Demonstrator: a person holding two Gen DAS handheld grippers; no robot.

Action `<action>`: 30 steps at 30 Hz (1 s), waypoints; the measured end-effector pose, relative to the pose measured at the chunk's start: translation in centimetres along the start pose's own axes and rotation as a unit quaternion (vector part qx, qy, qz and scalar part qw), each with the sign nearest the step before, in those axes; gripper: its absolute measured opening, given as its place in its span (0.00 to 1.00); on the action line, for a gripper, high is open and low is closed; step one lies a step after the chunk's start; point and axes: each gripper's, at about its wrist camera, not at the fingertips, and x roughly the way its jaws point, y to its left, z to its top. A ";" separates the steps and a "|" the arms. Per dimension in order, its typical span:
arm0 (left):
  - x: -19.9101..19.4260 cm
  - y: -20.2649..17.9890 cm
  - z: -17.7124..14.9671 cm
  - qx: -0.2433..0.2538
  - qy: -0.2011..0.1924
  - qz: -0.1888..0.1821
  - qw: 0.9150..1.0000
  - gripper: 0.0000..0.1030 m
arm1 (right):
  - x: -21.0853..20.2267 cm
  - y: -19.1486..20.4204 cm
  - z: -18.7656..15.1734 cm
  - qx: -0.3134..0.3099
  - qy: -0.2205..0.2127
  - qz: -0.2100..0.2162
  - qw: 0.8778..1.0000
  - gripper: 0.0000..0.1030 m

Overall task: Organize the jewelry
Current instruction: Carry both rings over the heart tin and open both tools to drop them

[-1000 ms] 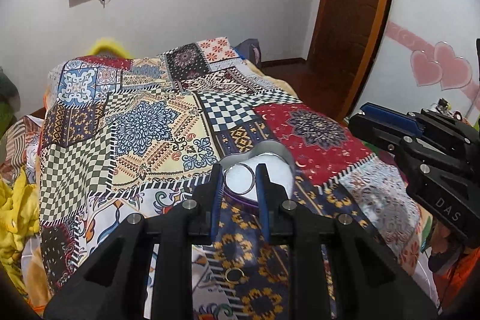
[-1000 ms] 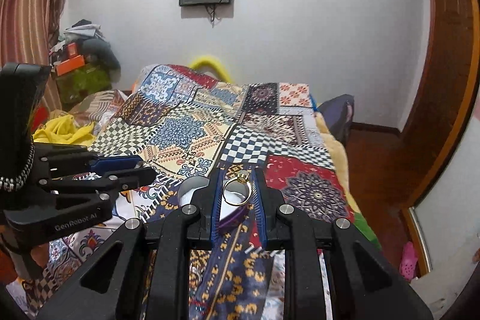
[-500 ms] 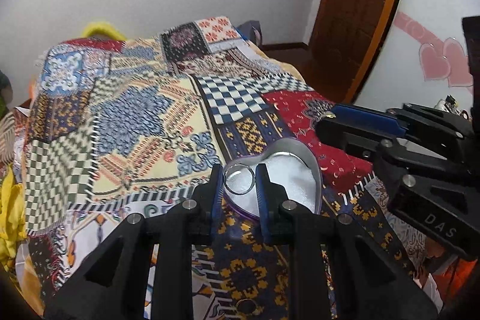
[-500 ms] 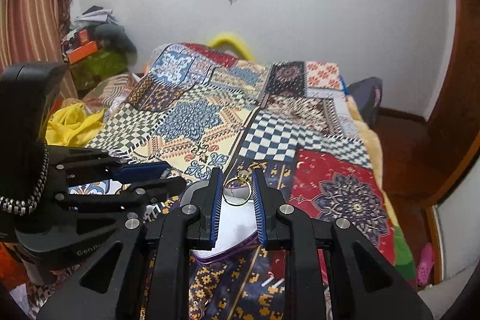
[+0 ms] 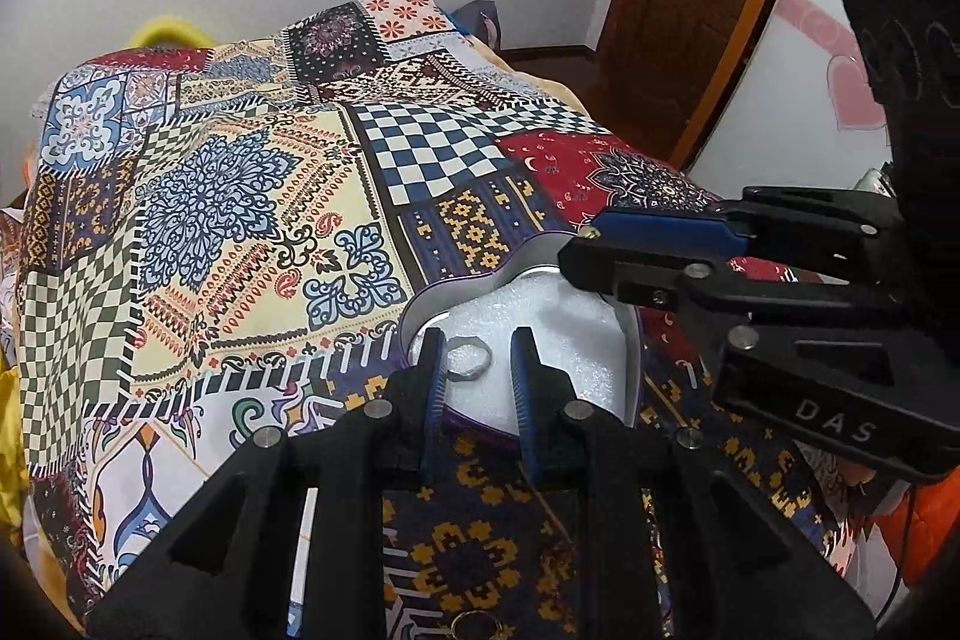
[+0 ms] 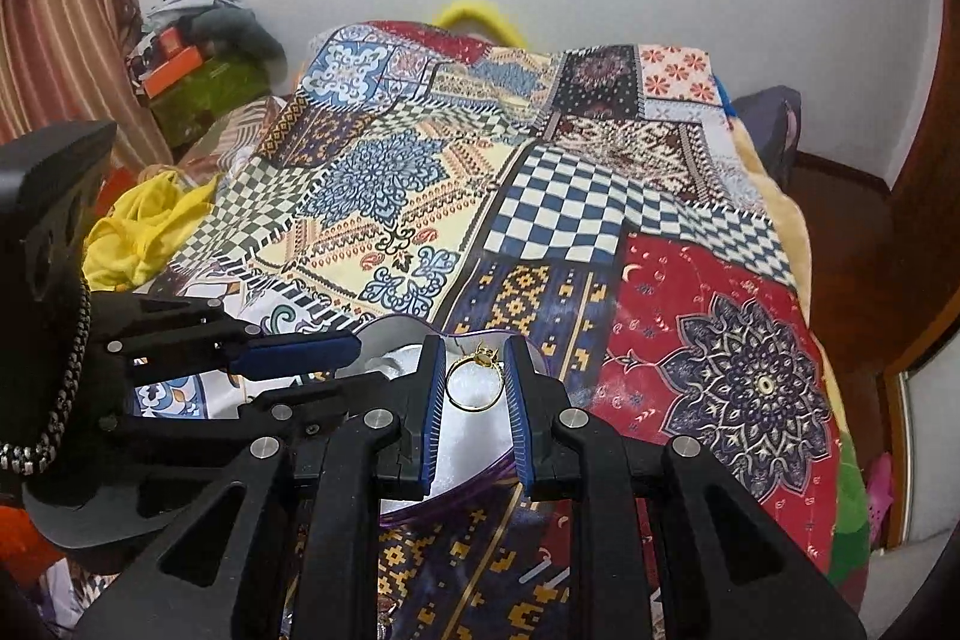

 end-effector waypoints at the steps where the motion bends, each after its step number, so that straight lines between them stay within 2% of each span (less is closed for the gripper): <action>1: 0.0 0.0 0.0 0.000 0.000 0.000 1.000 0.20 | 0.1 0.0 0.0 0.002 0.003 0.003 1.000 0.17; 9: -2.3 0.4 -0.1 -0.009 -0.017 0.002 1.000 0.20 | -0.1 0.2 0.0 0.001 0.019 0.002 1.000 0.19; 13: -4.3 0.5 0.0 -0.010 -0.034 0.014 0.999 0.23 | -1.7 0.4 0.1 0.000 0.004 -0.009 1.000 0.21; 15: -5.5 0.4 0.0 -0.010 -0.046 0.021 0.999 0.28 | -2.6 0.5 0.2 -0.001 -0.005 -0.016 1.000 0.23; 20: -8.3 0.1 -0.3 -0.008 -0.063 0.030 0.998 0.31 | -5.3 1.2 0.0 -0.002 -0.036 -0.033 0.999 0.34; 24: -10.0 -0.3 -1.1 -0.006 -0.068 0.035 0.997 0.39 | -7.4 1.9 -0.6 0.000 -0.055 -0.048 0.997 0.35; 30: -11.5 -0.7 -2.9 -0.005 -0.062 0.035 0.997 0.39 | -9.2 2.9 -2.1 -0.001 -0.068 -0.066 0.995 0.35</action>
